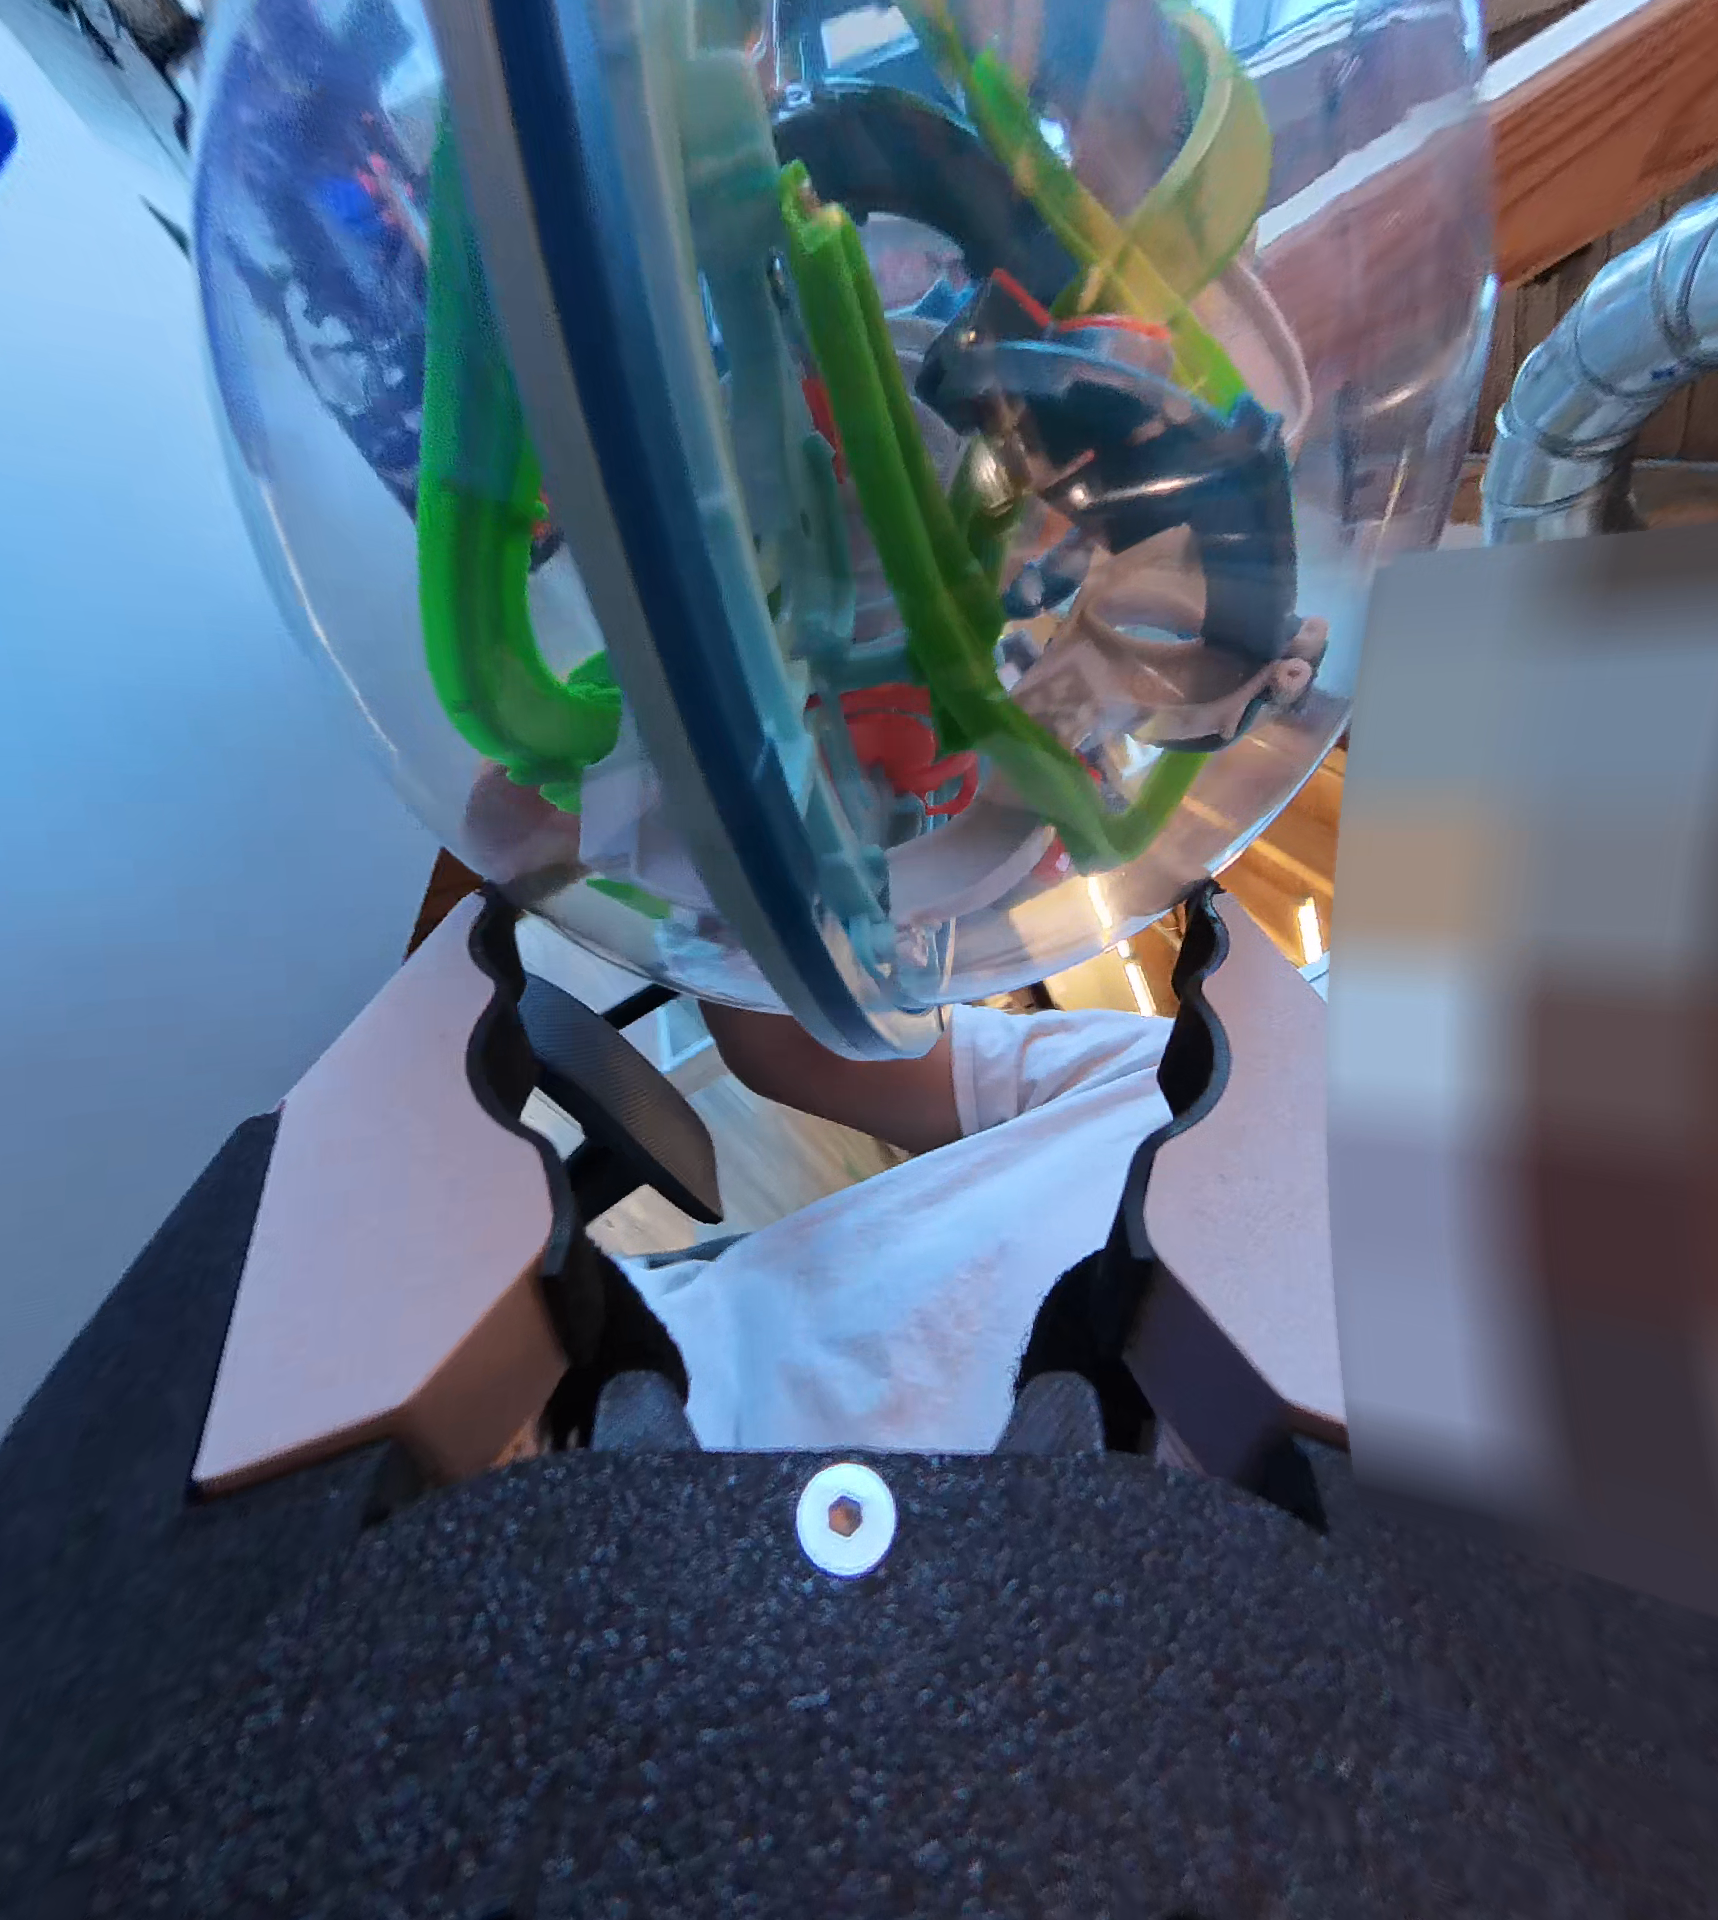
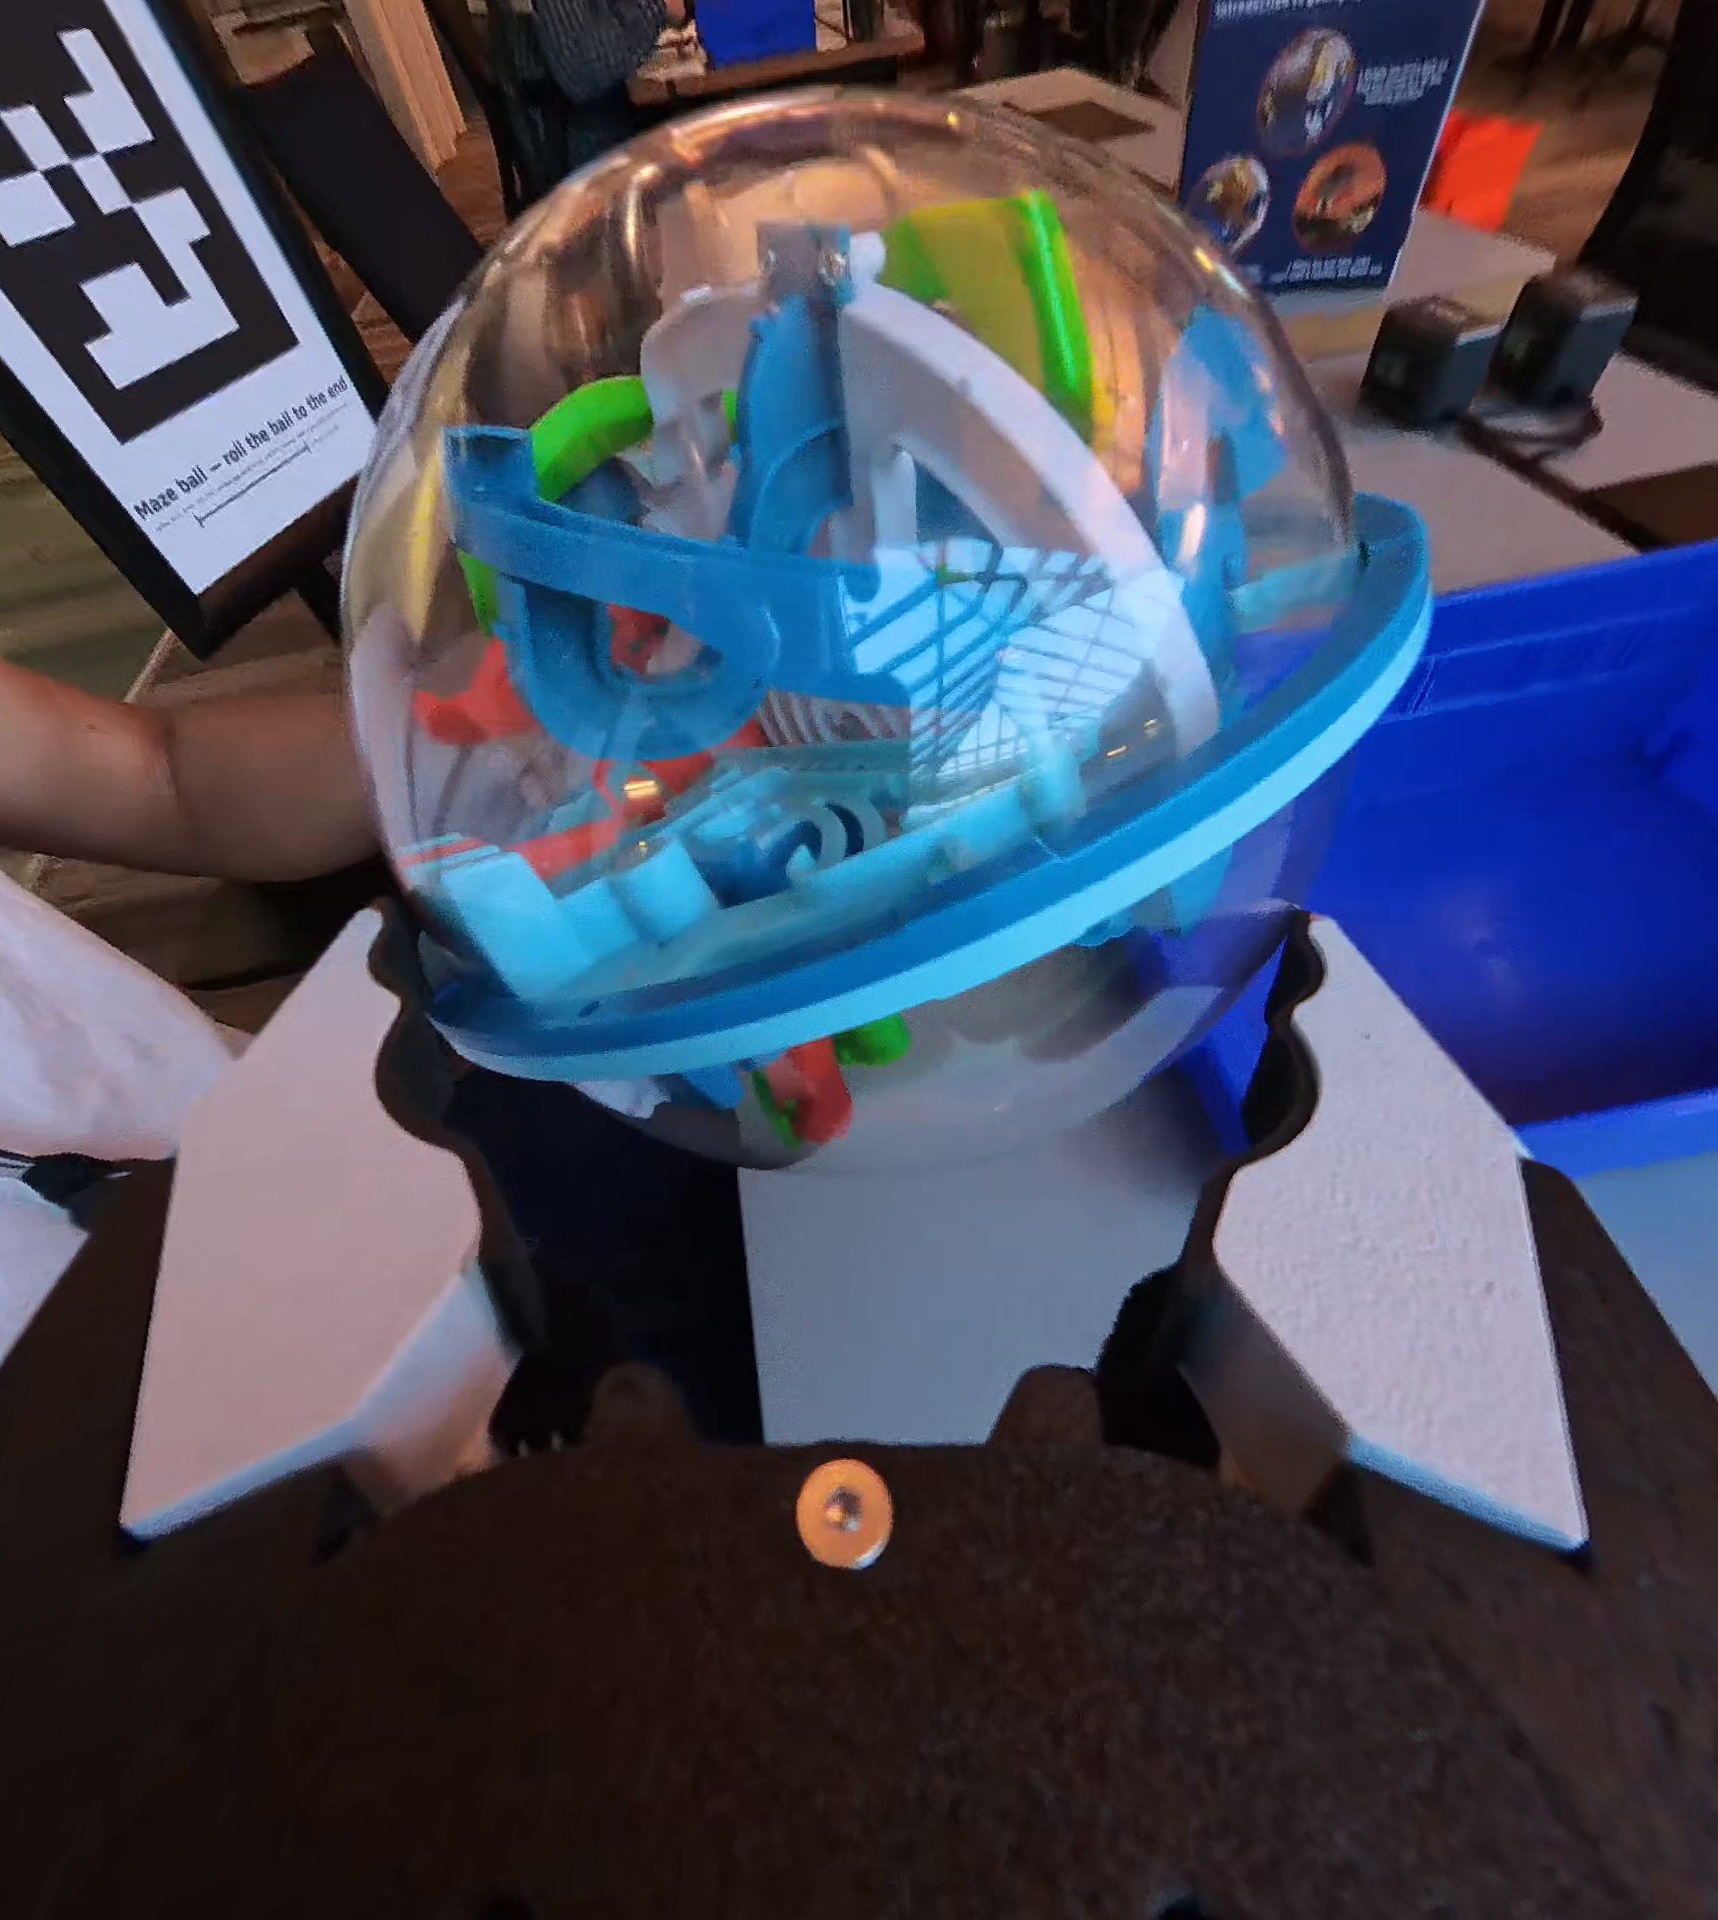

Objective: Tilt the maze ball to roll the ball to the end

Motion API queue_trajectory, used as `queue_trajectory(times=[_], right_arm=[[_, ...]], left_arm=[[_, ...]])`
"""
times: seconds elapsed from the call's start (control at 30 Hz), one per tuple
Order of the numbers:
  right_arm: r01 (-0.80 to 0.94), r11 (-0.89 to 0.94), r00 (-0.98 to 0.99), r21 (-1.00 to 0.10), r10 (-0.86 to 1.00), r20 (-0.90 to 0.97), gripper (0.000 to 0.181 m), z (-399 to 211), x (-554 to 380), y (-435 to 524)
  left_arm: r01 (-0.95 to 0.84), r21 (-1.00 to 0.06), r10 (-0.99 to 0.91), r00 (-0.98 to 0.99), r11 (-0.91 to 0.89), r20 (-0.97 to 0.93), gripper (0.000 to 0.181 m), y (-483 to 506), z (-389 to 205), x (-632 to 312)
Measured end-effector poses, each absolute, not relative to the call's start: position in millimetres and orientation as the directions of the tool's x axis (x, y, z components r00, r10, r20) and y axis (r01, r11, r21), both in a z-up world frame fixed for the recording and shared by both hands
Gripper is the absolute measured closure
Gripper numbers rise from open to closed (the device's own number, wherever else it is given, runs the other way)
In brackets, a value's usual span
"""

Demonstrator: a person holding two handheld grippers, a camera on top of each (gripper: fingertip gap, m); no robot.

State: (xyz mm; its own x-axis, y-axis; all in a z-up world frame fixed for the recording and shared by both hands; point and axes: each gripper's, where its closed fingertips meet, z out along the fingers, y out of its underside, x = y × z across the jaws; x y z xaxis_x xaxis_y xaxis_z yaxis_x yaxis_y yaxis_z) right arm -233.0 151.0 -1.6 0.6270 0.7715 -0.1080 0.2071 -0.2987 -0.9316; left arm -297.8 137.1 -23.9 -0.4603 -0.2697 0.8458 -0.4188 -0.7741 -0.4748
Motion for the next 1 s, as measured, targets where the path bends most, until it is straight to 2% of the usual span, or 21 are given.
queue_trajectory(times=[0.2, 0.43, 0.6, 0.77, 1.0], right_arm=[[0.232, -0.088, 0.602, -0.969, 0.795, 0.072, 0.027, 6.6, -236.6, 145.9], [0.255, 0.015, 0.587, -0.967, 0.792, 0.167, 0.028, 16.3, -237.9, 137.8], [0.304, 0.064, 0.582, -0.951, 0.777, 0.239, 0.028, 19.0, -235.4, 132.7], [0.432, 0.092, 0.567, -0.897, 0.746, 0.350, 0.028, 10.1, -232.7, 129.6], [0.442, 0.118, 0.558, -0.889, 0.740, 0.376, 0.028, 19.8, -232.9, 123.0]], left_arm=[[-0.398, -0.576, -0.380, -0.470, -0.714, 0.796, 0.060, 132.7, -20.7, -301.6], [-0.376, -0.625, -0.427, -0.489, -0.684, 0.761, 0.062, 129.7, -11.6, -304.4], [-0.368, -0.601, -0.400, -0.492, -0.709, 0.773, 0.065, 135.2, -9.2, -305.9], [-0.375, -0.616, -0.427, -0.477, -0.693, 0.769, 0.065, 133.3, -14.0, -305.2], [-0.374, -0.589, -0.372, -0.510, -0.716, 0.776, 0.067, 132.8, -3.6, -306.5]])
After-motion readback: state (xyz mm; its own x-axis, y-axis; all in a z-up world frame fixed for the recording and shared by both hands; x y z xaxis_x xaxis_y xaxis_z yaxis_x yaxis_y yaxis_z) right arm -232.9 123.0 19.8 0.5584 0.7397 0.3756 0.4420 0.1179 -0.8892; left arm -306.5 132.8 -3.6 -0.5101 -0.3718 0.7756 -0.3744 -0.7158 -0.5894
